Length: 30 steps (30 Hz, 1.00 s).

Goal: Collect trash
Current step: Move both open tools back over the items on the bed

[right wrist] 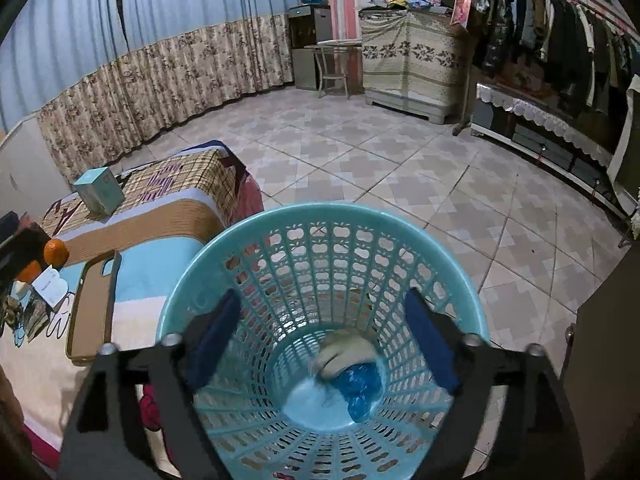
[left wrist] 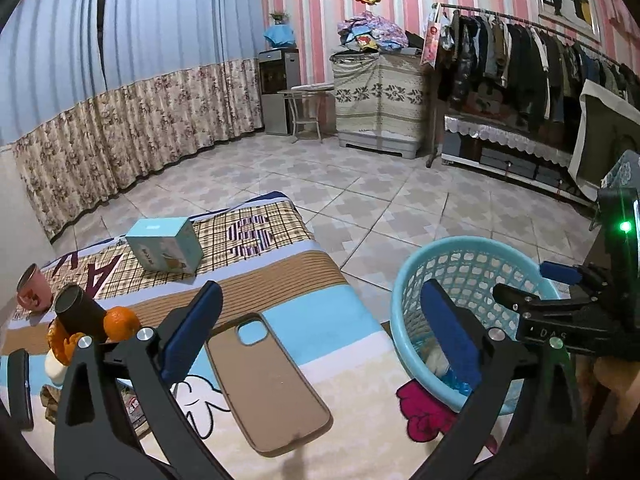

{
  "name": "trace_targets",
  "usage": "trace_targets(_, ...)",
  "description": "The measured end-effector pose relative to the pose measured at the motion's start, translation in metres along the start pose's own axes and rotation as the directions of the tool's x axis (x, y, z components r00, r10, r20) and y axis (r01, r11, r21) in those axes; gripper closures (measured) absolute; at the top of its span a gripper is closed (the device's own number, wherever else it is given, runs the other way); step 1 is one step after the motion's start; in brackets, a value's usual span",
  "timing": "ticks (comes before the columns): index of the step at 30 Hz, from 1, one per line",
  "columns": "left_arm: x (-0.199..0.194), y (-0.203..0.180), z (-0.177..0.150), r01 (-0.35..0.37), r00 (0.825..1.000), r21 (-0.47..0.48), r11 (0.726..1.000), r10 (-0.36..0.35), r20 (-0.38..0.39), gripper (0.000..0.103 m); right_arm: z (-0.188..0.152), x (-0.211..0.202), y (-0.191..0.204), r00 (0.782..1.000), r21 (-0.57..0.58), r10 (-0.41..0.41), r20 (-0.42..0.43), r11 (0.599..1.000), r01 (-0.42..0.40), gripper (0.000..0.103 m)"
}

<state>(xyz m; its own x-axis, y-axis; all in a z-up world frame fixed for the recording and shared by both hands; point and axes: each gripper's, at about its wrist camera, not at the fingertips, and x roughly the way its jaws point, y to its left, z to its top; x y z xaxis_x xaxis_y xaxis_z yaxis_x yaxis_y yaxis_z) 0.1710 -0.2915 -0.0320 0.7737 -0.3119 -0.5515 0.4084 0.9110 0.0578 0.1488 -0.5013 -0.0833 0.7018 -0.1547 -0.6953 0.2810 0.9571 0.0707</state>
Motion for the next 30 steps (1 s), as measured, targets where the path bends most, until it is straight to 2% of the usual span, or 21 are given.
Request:
trace_targets(3,-0.004,0.006,-0.001,-0.003,1.0,-0.002,1.0,0.003,0.008,0.007,-0.002,-0.005,0.001,1.0,0.004,-0.01,0.005,1.0,0.01,0.013)
trace_targets(6,-0.009,0.012,-0.003,-0.009,1.0,-0.001,1.0,0.009,0.015,0.006,-0.003,-0.011,0.004,0.999,-0.003,-0.028,0.022,1.0,0.028,0.008)
trace_targets(15,-0.036,0.039,-0.007,-0.034,0.999,-0.03,0.999,0.036,0.037,0.006,-0.002,-0.047,0.033,0.991,-0.027,-0.027,0.133,0.999,0.031,0.008)
trace_targets(23,-0.078,0.082,-0.016,-0.1,0.992,-0.076,0.992,0.105,0.067,0.005,-0.001,-0.082,0.085,0.975,-0.084,0.044,0.219,0.996,-0.026,0.006)
trace_targets(30,-0.096,0.133,-0.036,-0.179,0.982,-0.127,0.976,0.185,0.038,0.005,-0.013,-0.091,0.131,0.969,-0.121,0.111,0.222,0.989,-0.086,0.005)
